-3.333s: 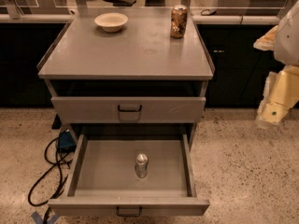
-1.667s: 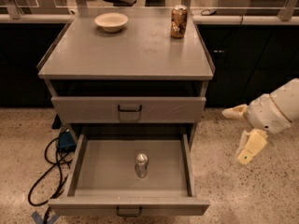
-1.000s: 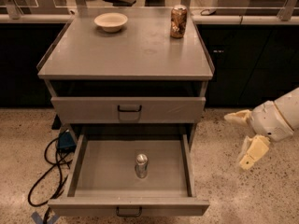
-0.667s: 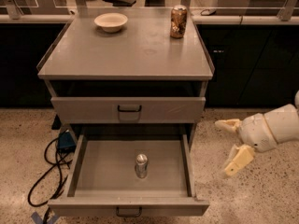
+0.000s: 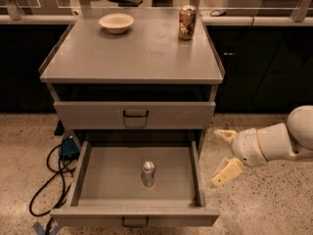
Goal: Pick redbull can from middle drawer and place on counter
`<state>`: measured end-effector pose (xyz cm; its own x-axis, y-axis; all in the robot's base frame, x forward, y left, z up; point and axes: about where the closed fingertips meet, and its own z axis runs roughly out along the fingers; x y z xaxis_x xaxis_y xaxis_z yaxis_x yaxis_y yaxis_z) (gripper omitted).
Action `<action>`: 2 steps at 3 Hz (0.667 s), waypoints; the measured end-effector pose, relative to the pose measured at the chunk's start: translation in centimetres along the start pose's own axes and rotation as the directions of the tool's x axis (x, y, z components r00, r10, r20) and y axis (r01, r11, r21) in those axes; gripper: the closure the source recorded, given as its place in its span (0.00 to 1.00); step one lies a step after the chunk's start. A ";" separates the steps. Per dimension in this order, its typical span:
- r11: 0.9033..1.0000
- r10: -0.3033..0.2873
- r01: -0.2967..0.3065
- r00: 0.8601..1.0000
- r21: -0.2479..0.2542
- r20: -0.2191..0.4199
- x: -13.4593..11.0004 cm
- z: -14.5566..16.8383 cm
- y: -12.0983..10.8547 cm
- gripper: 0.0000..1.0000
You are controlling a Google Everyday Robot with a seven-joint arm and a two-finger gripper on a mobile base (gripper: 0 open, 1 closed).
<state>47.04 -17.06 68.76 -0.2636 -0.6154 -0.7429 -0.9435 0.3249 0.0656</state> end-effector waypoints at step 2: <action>0.998 -0.022 0.021 1.000 0.051 0.019 1.0 1.2 -1.2 0.00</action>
Offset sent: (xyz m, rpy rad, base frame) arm 0.0344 -0.0078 -0.0450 0.0019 -0.1578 -0.0806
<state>48.19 -17.18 67.15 -0.2387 -0.6088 -0.7565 -0.9374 0.3479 0.0158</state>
